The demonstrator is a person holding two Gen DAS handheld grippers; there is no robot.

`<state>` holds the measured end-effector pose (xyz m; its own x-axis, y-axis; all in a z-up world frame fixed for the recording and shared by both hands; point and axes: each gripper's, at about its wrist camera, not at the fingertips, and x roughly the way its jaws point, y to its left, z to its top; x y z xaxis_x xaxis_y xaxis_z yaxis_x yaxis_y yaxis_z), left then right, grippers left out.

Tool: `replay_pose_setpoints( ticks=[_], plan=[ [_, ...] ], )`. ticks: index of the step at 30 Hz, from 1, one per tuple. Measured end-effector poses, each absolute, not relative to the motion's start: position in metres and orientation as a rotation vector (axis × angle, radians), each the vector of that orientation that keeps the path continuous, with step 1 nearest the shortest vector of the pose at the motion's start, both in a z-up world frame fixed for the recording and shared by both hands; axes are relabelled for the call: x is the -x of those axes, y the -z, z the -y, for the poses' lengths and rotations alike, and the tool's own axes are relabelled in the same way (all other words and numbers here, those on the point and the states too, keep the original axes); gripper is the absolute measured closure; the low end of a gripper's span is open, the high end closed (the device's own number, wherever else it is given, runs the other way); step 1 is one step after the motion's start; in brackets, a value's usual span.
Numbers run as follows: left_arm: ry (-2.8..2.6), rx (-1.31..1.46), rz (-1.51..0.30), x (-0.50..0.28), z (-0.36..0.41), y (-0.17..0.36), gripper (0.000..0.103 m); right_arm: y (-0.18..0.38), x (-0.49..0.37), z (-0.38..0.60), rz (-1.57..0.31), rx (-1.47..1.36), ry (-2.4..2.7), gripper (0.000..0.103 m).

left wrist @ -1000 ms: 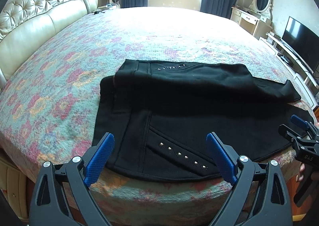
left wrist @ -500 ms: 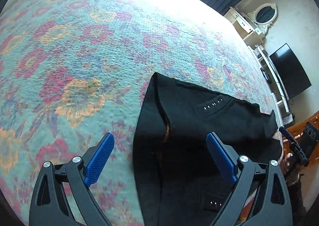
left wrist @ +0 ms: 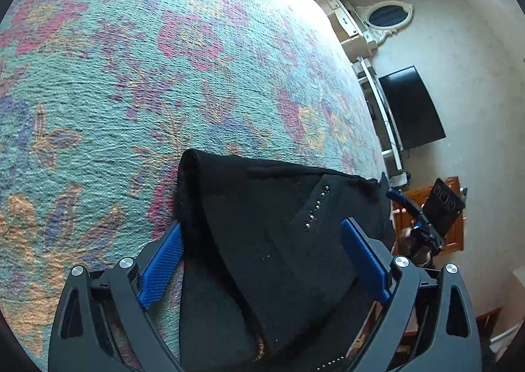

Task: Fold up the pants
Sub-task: 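Grasp the pants waistband with the left gripper while the right gripper grasps the other waistband corner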

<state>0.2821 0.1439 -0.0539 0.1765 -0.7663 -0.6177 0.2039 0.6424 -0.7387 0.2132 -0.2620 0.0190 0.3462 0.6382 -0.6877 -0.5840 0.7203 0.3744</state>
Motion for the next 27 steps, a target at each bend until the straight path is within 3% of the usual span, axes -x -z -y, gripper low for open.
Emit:
replay_pose_setpoints(
  ticks=[7,13,14,15,17,18,20,21,22,24,27],
  plan=[
    [0.733,0.751,-1.162,-0.298,-0.163,0.056,0.011,-0.019,-0.258,0.260,-0.998,-0.059,-0.820,0.002],
    [0.745,0.524,-1.161,-0.296,-0.133,0.050,0.013,0.001,-0.295,0.252,-1.118,0.021,-0.808,0.002],
    [0.737,0.519,-1.161,-0.298,-0.133,0.051,0.028,0.005,-0.301,0.253,-1.140,0.015,-0.811,0.002],
    [0.722,0.527,-1.175,-0.300,-0.133,0.053,0.053,0.010,-0.305,0.253,-1.165,0.006,-0.820,0.002],
    [0.674,0.544,-1.218,-0.307,-0.138,0.066,0.072,0.019,-0.312,0.251,-1.214,0.013,-0.821,0.002],
    [0.672,0.544,-1.223,-0.308,-0.140,0.069,0.073,0.022,-0.313,0.250,-1.234,0.029,-0.821,0.006],
    [0.684,0.545,-1.223,-0.307,-0.144,0.069,0.073,0.030,-0.313,0.248,-1.282,0.048,-0.833,0.036],
    [0.683,0.532,-1.224,-0.307,-0.144,0.068,0.076,0.035,-0.314,0.247,-1.321,0.052,-0.840,0.063],
    [0.680,0.511,-1.222,-0.307,-0.143,0.067,0.079,0.038,-0.310,0.245,-1.342,0.087,-0.836,0.076],
    [0.689,0.491,-1.219,-0.304,-0.140,0.063,0.089,0.042,-0.305,0.242,-1.355,0.136,-0.822,0.079],
    [0.744,0.487,-1.151,-0.296,-0.141,0.046,0.093,0.028,-0.294,0.239,-1.286,0.161,-0.799,0.084]
  ],
)
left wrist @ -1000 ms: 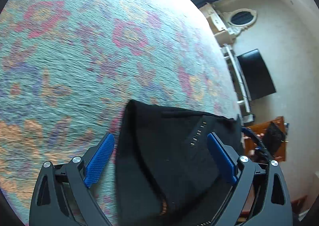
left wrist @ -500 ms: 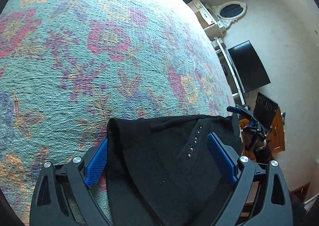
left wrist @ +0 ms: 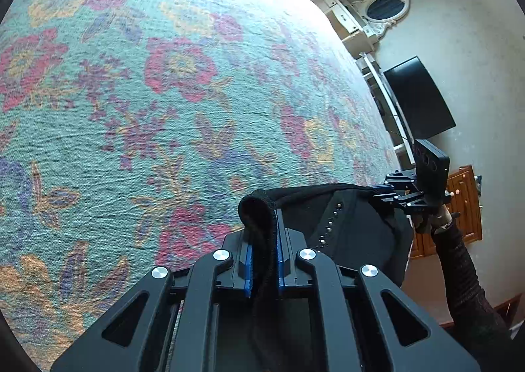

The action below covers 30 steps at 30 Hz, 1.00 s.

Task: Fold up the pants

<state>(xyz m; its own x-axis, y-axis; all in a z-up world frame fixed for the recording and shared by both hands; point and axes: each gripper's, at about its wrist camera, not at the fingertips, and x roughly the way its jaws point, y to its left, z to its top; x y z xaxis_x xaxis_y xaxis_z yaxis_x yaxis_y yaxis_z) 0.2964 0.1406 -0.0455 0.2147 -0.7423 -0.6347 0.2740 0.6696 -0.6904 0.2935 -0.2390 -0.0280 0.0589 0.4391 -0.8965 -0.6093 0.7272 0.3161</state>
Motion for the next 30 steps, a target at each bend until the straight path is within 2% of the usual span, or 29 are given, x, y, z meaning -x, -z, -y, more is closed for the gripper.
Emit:
replay_pose_setpoints(
  ticks=[9,14,17,18,20,21,22,23,24,30],
  plan=[
    [0.920,0.510,-0.999,-0.243,-0.149,-0.003,0.093,-0.049,-0.178,0.237,-0.960,0.304,-0.766,0.085],
    [0.907,0.537,-0.992,-0.190,-0.158,-0.007,0.093,-0.036,-0.094,0.222,-0.907,0.409,-0.739,0.084],
    [0.878,0.592,-1.021,-0.160,-0.167,0.006,0.086,-0.009,-0.057,0.215,-0.903,0.466,-0.694,0.081],
    [0.862,0.613,-1.033,-0.150,-0.169,0.011,0.076,0.001,-0.048,0.213,-0.915,0.476,-0.691,0.077],
    [0.817,0.644,-1.064,-0.130,-0.173,0.024,0.062,0.018,-0.036,0.209,-0.933,0.477,-0.682,0.071],
    [0.783,0.646,-1.097,-0.119,-0.175,0.031,0.057,0.022,-0.032,0.210,-0.937,0.464,-0.674,0.065],
    [0.740,0.646,-1.130,-0.109,-0.176,0.038,0.053,0.026,-0.028,0.210,-0.946,0.438,-0.672,0.050],
    [0.695,0.657,-1.157,-0.099,-0.180,0.044,0.045,0.028,-0.026,0.212,-0.962,0.408,-0.670,0.044],
    [0.664,0.687,-1.169,-0.089,-0.185,0.049,0.045,0.030,-0.024,0.214,-0.978,0.381,-0.665,0.036],
    [0.487,0.949,-1.095,-0.039,-0.221,0.052,0.045,0.023,-0.014,0.242,-1.020,0.150,-0.627,0.035]
  ],
)
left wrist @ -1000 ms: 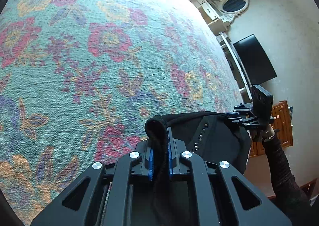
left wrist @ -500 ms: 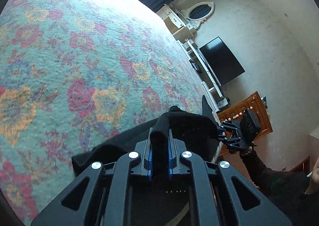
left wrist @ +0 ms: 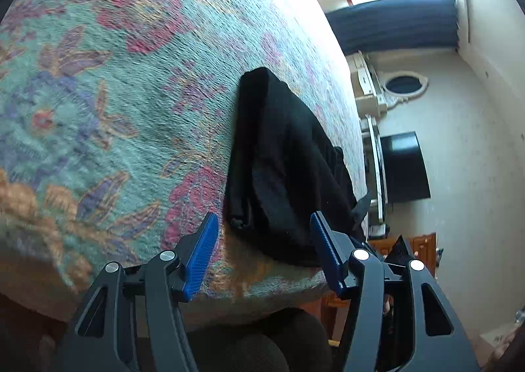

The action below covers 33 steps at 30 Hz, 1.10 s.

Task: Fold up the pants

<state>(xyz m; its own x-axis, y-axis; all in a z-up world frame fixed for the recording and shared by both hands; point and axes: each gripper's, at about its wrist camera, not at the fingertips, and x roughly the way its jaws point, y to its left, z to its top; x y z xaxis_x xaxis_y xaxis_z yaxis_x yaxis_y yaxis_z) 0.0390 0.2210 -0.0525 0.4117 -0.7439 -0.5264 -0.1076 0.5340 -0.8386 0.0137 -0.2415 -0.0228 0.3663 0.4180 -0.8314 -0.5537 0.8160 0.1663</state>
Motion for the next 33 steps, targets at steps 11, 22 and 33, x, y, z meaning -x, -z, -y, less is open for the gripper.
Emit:
replay_pose_setpoints(
  ticks=[11,22,33],
  plan=[
    [0.264,0.921,-0.991,-0.034,-0.163,0.009,0.045,0.040,-0.025,0.324,-1.087,-0.683,-0.502,0.034],
    [0.114,0.829,-1.039,-0.044,-0.143,0.016,0.045,0.054,-0.025,0.317,-1.111,-0.713,-0.476,0.034],
    [0.002,0.878,-1.088,-0.051,-0.118,0.029,0.055,0.053,-0.022,0.318,-1.101,-0.715,-0.458,0.031]
  ],
)
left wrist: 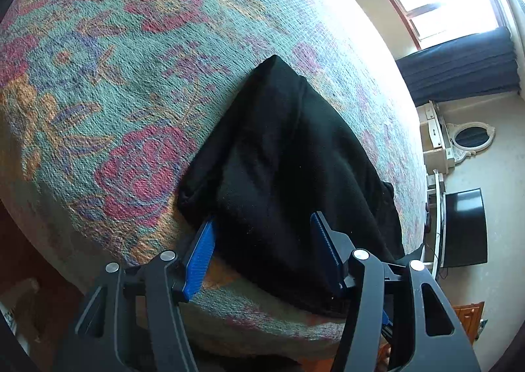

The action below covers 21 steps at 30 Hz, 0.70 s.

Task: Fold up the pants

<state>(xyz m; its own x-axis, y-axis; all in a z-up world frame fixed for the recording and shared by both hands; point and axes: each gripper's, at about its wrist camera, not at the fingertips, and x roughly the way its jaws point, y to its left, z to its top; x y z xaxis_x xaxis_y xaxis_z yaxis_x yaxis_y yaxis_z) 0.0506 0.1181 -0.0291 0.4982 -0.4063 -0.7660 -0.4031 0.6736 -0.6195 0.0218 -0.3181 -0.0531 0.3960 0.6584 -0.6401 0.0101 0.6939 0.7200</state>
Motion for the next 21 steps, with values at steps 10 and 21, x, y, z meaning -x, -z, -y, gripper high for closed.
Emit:
replay_pose_setpoints(
  ticks=[10,21],
  plan=[
    [-0.066,0.916,-1.097,-0.045,-0.130,0.041,0.085,0.033,-0.041,0.360,-1.015,-0.815,-0.200,0.033],
    [-0.029,0.970,-1.110,-0.047,-0.153,0.049,0.085,0.061,-0.053,0.405,-0.918,-1.076,0.007,0.067]
  ],
)
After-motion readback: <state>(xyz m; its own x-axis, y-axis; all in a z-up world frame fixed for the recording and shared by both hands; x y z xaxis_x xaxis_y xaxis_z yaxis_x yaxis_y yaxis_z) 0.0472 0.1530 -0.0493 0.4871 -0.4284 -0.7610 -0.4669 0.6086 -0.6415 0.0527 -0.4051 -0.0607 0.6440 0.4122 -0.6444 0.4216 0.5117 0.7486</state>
